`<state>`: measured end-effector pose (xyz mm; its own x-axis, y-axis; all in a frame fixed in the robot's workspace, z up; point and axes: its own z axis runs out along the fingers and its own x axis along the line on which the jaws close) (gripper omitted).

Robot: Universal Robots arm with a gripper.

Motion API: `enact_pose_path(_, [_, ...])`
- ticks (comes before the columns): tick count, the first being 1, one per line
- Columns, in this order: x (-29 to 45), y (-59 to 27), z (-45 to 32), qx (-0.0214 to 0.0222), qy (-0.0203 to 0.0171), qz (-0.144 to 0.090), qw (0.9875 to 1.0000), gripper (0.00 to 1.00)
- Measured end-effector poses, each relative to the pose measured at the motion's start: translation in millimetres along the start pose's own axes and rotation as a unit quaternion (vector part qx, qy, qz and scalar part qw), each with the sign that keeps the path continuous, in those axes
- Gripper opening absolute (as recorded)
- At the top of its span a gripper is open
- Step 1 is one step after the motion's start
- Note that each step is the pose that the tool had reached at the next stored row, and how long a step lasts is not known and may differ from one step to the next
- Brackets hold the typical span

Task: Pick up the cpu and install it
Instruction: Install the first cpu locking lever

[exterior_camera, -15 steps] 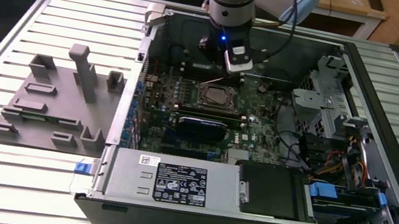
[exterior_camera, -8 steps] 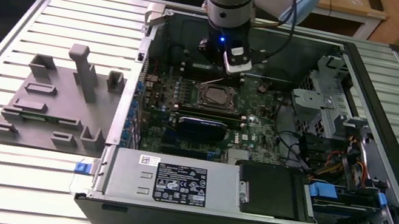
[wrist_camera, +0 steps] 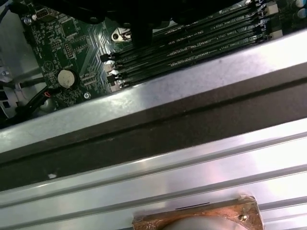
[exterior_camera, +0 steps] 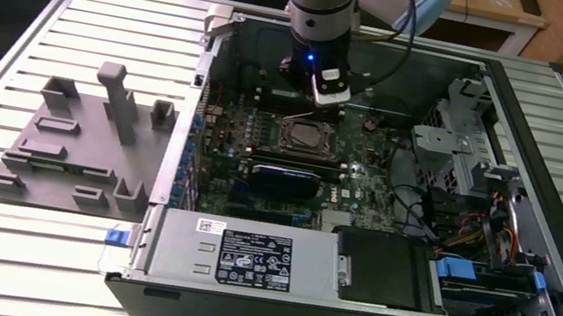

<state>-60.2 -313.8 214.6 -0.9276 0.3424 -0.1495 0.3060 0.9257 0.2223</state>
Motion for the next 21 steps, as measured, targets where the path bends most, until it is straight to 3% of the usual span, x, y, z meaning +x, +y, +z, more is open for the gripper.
enact_pose_path(9, [6.1,-0.9,3.6,0.0014,-0.0031,0.009,1.0,0.11])
enact_pose_path(14, [6.6,-1.3,6.7,-0.0001,-0.0028,-0.001,1.0,0.11])
enact_pose_path(21, [7.2,-1.9,9.5,0.0039,-0.0042,-0.011,0.9999,0.11])
